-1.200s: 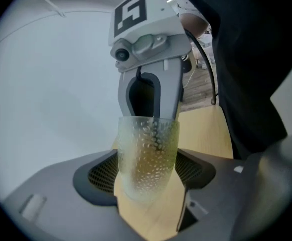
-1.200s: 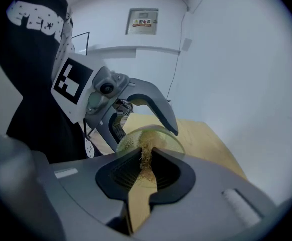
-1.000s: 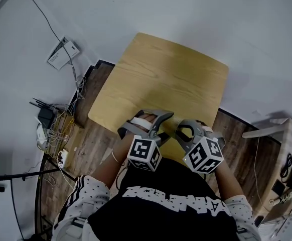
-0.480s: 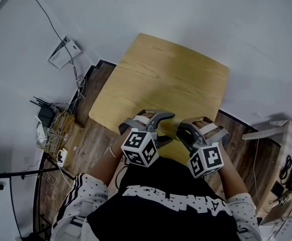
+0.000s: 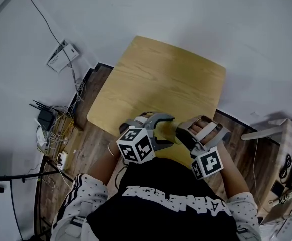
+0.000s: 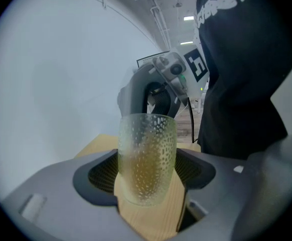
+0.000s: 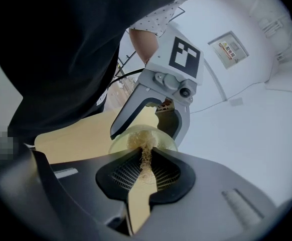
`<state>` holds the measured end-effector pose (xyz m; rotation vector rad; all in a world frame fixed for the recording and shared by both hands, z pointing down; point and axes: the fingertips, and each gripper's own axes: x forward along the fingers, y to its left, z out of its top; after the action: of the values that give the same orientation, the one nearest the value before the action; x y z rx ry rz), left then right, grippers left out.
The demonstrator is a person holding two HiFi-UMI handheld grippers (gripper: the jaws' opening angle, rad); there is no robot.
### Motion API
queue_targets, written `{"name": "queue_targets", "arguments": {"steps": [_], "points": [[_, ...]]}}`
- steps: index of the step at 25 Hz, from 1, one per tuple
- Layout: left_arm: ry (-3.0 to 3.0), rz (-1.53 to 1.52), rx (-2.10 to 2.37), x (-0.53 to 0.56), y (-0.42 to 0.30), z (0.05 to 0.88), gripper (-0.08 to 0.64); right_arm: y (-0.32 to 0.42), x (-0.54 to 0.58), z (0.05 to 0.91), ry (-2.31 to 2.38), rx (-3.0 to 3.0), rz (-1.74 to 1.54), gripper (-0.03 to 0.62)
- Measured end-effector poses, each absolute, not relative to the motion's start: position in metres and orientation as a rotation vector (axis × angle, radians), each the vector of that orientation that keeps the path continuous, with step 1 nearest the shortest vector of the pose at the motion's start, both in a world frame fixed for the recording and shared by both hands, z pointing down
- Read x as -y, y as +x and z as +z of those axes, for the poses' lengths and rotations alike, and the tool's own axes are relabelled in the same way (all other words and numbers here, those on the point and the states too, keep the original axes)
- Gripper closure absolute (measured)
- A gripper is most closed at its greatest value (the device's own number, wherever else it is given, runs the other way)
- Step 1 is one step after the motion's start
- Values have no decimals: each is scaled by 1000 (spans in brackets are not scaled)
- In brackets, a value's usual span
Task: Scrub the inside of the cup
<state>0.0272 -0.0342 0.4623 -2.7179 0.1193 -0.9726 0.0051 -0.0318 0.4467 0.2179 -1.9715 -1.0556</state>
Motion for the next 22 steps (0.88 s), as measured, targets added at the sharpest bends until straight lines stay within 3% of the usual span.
{"name": "queue_targets", "arguments": {"steps": [10,22], "points": [[-2765,-927,-122,35,32,458,209,10,35,443,249,1982,-1070,528],[-2582,-970,-205,47,31,461,209,12,46,451,437,2174,-595,528]]}}
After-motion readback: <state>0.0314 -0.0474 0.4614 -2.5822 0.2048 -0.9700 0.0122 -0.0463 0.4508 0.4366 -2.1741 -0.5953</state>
